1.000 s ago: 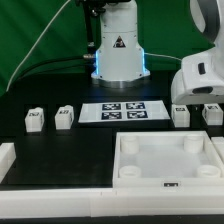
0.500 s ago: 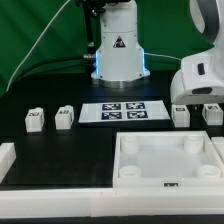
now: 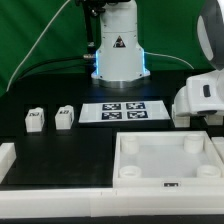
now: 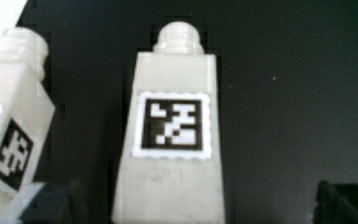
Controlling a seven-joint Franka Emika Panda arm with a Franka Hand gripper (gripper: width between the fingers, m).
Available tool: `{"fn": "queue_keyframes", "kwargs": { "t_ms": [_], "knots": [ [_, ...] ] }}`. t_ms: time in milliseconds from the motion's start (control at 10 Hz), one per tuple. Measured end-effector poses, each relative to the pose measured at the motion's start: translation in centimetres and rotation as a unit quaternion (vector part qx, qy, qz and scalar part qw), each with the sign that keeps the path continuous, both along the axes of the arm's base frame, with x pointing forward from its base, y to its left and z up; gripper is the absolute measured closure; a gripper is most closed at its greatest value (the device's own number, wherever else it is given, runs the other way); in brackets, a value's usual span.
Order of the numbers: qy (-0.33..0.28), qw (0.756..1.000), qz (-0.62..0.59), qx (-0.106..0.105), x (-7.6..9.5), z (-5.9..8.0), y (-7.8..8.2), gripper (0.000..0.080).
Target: Assemble one leg
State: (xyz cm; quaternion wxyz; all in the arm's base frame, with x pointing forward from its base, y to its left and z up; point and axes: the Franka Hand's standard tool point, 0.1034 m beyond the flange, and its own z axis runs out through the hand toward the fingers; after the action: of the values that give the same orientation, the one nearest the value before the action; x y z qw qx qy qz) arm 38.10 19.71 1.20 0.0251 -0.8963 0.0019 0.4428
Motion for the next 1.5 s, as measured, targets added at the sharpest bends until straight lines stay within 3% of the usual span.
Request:
{"fn": "queue_keyframes", "kwargs": {
  "t_ms": [700, 800, 900, 1000, 1100, 1500],
  "knots": [
    [-0.003, 1.000, -0.003, -0.003, -0.66, -0.89, -0.20, 0.0151],
    [-0.004, 1.000, -0.003, -0.003, -0.65, -0.89, -0.21, 0.0251],
    [-0.004, 1.000, -0.003, -0.002, -0.63, -0.89, -0.25, 0.0251],
    [-0.004, 1.000, -0.004, -0.002, -0.59, -0.89, -0.32, 0.0430],
    [-0.004, 1.000, -0.004, -0.002, -0.57, -0.89, -0.36, 0.0508],
    [-0.004, 1.000, -0.005, -0.002, -0.50, -0.85, -0.39, 0.0508]
  ]
}}
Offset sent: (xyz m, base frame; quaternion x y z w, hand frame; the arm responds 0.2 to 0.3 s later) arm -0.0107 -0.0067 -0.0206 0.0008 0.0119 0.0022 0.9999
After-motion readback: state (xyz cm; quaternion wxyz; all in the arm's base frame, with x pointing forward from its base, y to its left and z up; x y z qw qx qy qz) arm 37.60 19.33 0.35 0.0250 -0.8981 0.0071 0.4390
